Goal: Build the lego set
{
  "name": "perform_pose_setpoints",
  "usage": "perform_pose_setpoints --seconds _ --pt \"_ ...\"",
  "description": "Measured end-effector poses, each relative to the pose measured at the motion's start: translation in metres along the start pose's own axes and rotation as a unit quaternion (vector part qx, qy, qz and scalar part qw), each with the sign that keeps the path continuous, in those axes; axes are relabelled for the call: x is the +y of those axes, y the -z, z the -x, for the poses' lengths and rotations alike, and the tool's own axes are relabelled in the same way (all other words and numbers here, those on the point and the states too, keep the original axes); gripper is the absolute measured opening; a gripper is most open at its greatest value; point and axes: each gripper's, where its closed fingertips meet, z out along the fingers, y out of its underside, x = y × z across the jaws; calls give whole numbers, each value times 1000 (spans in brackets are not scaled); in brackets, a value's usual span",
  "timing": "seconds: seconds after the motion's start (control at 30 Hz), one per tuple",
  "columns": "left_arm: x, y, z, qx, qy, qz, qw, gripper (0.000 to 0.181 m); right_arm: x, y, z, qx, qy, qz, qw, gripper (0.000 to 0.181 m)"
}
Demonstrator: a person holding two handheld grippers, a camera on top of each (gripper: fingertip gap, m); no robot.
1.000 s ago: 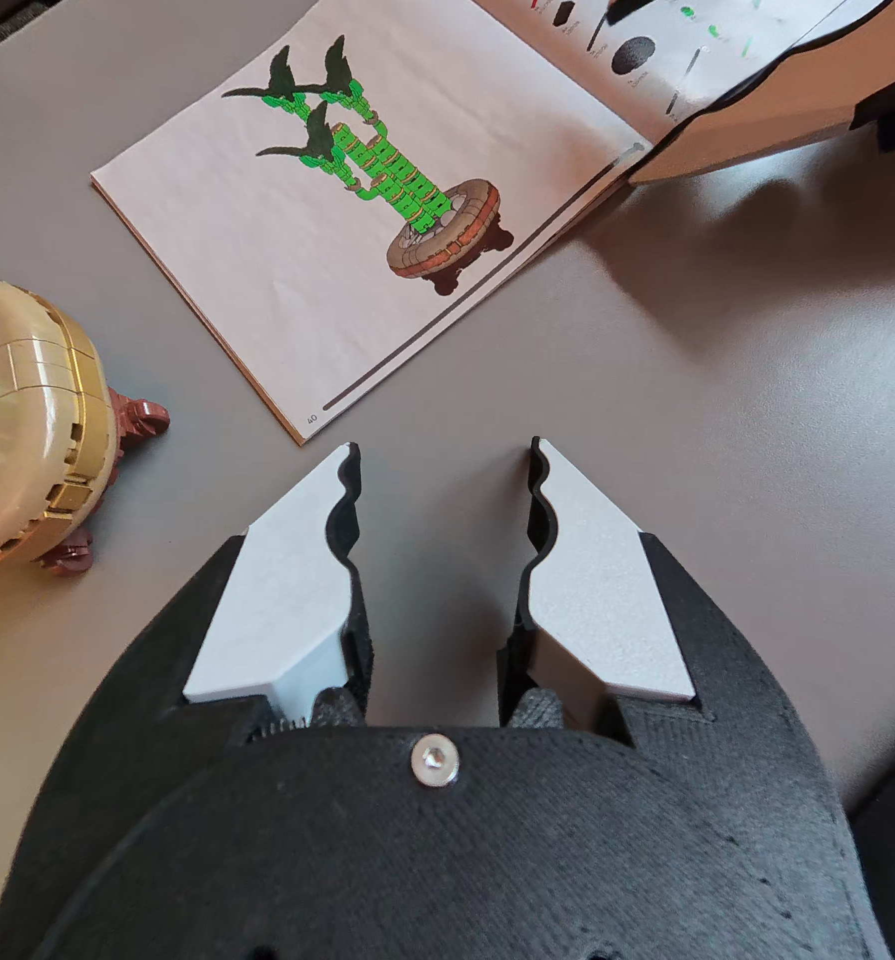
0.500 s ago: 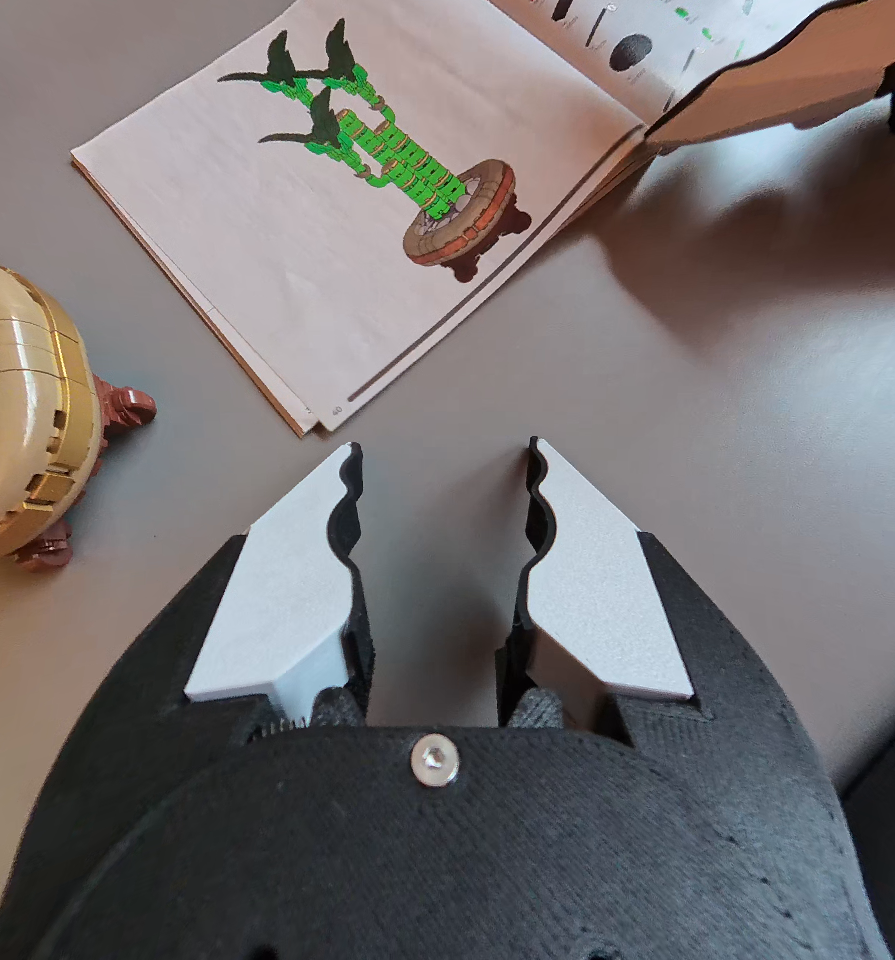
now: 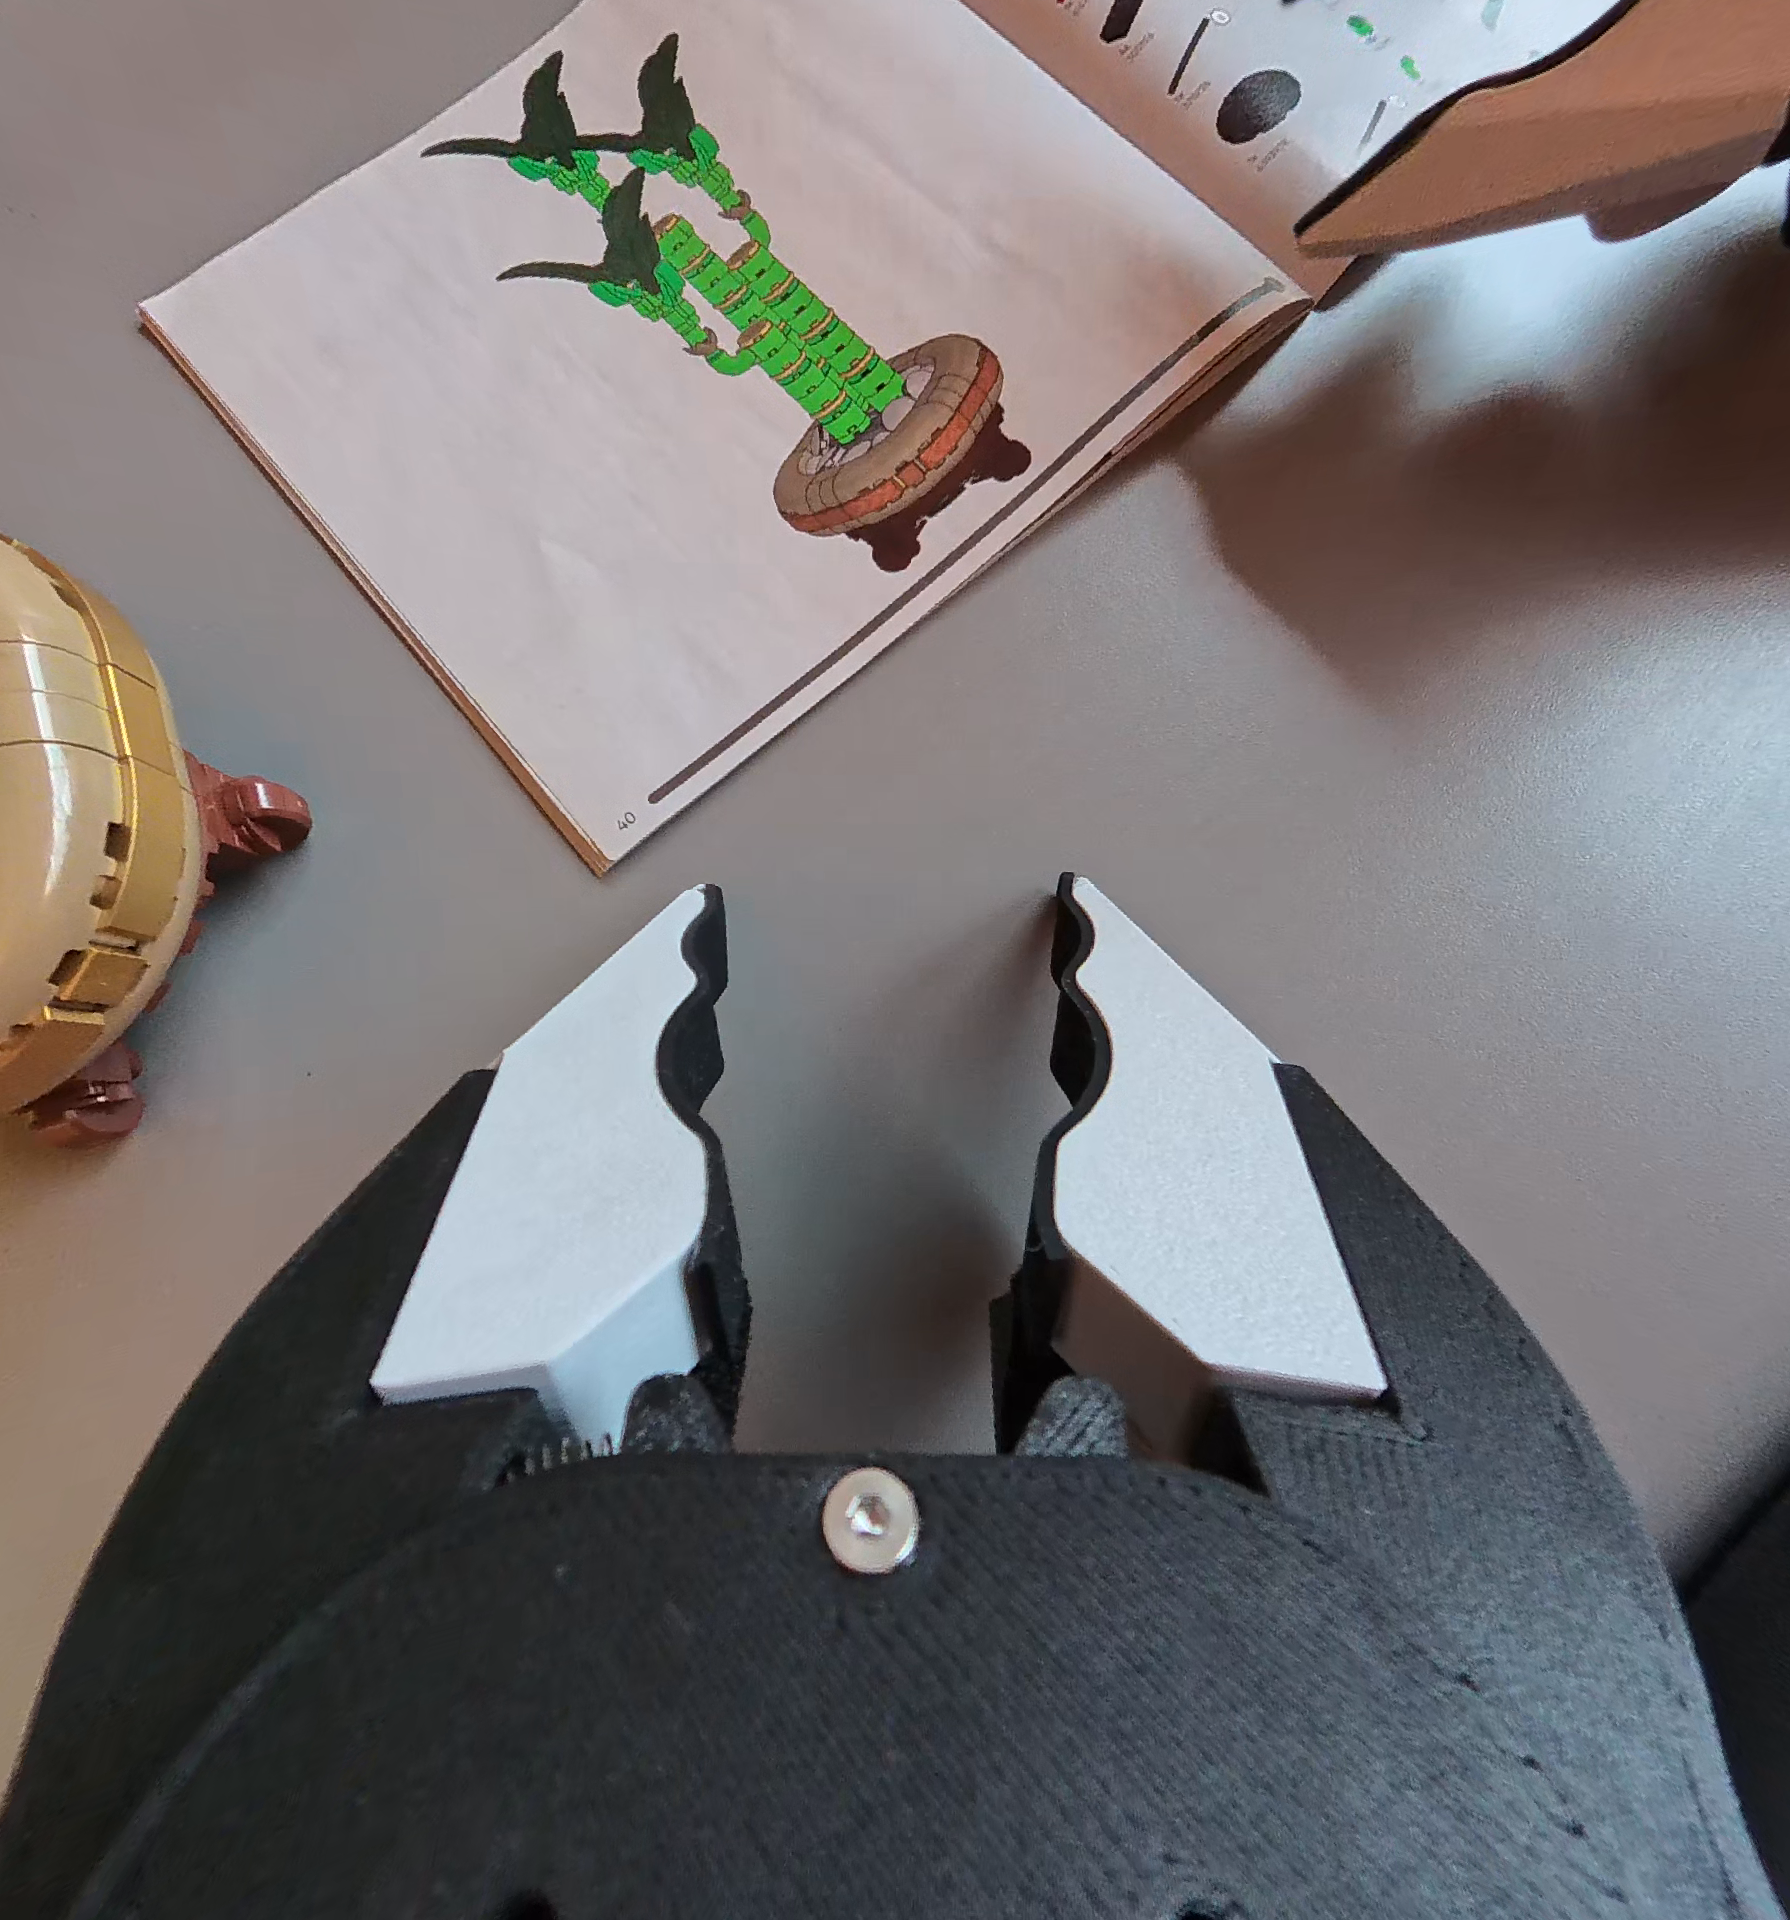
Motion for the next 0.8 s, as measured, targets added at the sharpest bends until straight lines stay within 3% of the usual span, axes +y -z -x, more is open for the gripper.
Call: perform_pose_setpoints --seconds 0.17,0.4,0.57,0.8 --pt "0 0 0 0 0 0 1000 62 8 -12 11 -34 -32 27 999 6" --pt "0 0 0 0 0 0 1000 61 14 -17 13 -26 -8 46 999 7" --pt "0 0 0 0 1 -1 1000 61 0 -14 23 -42 24 9 999 28" --pt "0 0 0 0 0 0 1000 61 2 -20 22 -26 45 22 998 29"
